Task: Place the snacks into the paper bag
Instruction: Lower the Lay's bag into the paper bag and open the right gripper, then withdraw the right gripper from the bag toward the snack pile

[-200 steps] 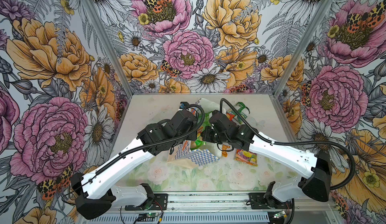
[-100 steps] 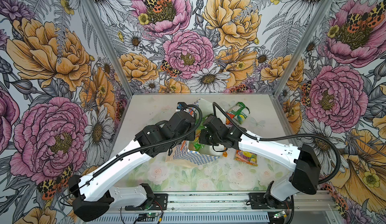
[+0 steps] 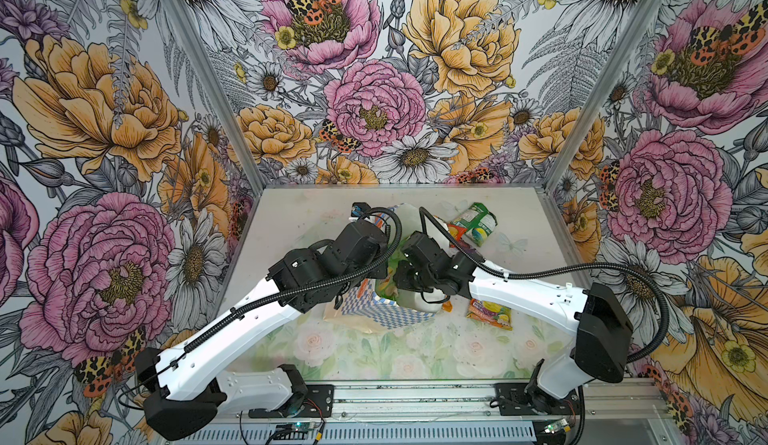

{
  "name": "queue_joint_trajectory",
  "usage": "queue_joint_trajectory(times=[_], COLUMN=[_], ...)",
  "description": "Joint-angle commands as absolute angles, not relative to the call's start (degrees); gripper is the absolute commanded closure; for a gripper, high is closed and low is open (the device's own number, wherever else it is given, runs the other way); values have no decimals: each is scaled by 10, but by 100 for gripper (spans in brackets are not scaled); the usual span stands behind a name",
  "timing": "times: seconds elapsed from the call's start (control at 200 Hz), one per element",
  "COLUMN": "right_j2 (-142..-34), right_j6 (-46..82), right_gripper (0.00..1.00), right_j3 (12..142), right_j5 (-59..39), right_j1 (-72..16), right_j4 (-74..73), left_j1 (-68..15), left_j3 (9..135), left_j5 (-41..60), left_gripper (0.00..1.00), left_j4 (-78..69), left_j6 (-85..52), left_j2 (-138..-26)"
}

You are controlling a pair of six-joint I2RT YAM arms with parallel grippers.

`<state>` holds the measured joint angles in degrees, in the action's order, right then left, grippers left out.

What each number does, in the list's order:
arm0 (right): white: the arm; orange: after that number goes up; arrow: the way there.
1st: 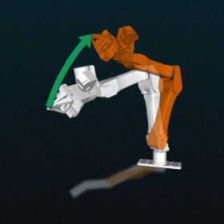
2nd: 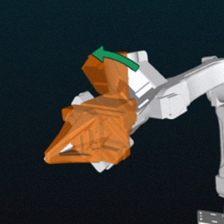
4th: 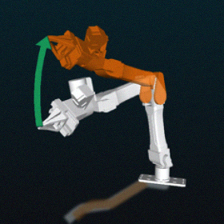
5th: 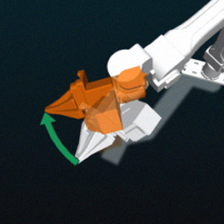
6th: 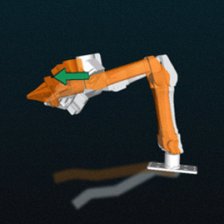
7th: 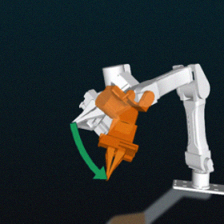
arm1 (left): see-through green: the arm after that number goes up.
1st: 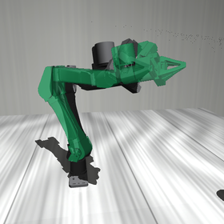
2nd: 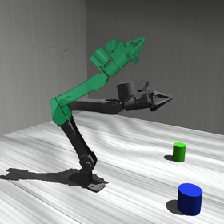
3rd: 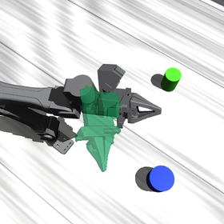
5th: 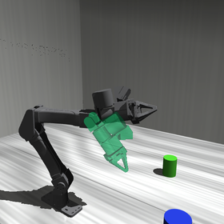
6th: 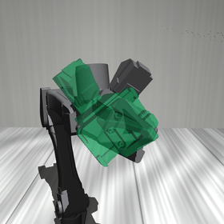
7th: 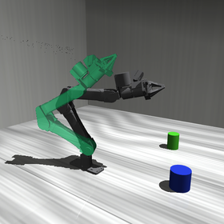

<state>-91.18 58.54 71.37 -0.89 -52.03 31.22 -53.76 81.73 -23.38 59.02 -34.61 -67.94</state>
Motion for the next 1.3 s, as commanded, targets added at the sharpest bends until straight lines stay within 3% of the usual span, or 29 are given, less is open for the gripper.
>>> queue_joint_trajectory(times=[0.0, 0.28, 0.485, 0.641, 1.001, 1.291], right_j2=[-883, -832, -773, -692, -532, -570], right_j6=[572, 564, 526, 503, 496, 551], right_gripper=[72, 62, 50, 43, 39, 33], right_j3=[708, 701, 732, 730, 633, 530], right_j5=[-7, -8, -112, -111, -52, -60], right_j1=[-518, -515, -484, -458, -266, -235], right_j4=[306, 301, 306, 315, 399, 371], left_j1=[-534, -524, -488, -474, -442, -414], left_j3=[817, 816, 810, 813, 794, 770], left_j5=[-256, -263, -249, -246, -237, -228], left_gripper=[100, 100, 100, 100, 100, 100], left_j4=[574, 576, 579, 578, 580, 578], left_j6=[-351, -351, -362, -360, -355, -354], left_j2=[-679, -679, -672, -672, -639, -598])
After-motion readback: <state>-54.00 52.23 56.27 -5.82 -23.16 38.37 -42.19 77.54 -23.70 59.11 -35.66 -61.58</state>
